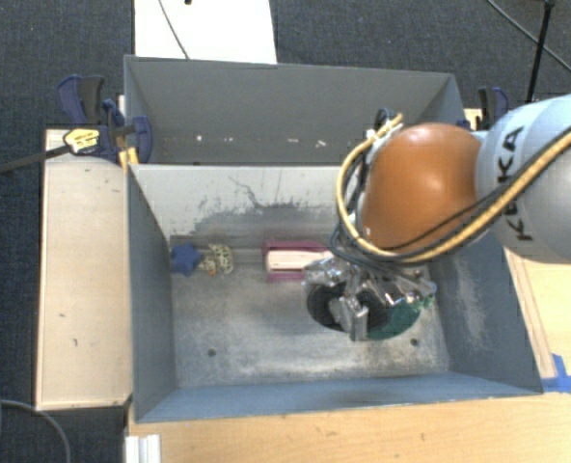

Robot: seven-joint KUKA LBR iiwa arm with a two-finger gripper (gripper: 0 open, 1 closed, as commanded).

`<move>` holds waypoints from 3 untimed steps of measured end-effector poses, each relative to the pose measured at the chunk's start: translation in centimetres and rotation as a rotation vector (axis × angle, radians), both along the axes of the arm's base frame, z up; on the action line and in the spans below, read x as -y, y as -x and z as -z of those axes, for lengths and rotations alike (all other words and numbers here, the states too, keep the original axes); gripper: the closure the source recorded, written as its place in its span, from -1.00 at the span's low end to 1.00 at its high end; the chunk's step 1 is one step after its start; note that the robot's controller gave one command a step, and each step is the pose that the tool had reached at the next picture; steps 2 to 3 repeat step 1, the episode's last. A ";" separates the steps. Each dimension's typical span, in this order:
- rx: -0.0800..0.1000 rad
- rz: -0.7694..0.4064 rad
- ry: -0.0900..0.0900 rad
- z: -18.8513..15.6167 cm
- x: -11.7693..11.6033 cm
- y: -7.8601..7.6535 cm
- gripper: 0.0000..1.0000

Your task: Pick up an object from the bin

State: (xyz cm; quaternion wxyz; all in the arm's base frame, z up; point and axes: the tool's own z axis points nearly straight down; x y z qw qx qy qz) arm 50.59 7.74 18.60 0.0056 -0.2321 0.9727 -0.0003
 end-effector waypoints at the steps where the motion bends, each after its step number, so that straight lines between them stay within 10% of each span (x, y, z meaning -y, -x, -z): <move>1: -0.003 0.013 0.001 -5.7 0.5 0.4 1.00; 3: -0.003 0.013 0.001 -5.7 0.5 0.4 1.00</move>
Offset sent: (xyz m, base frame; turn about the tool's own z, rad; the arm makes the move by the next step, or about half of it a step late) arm -0.0058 -0.0049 0.0537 0.0064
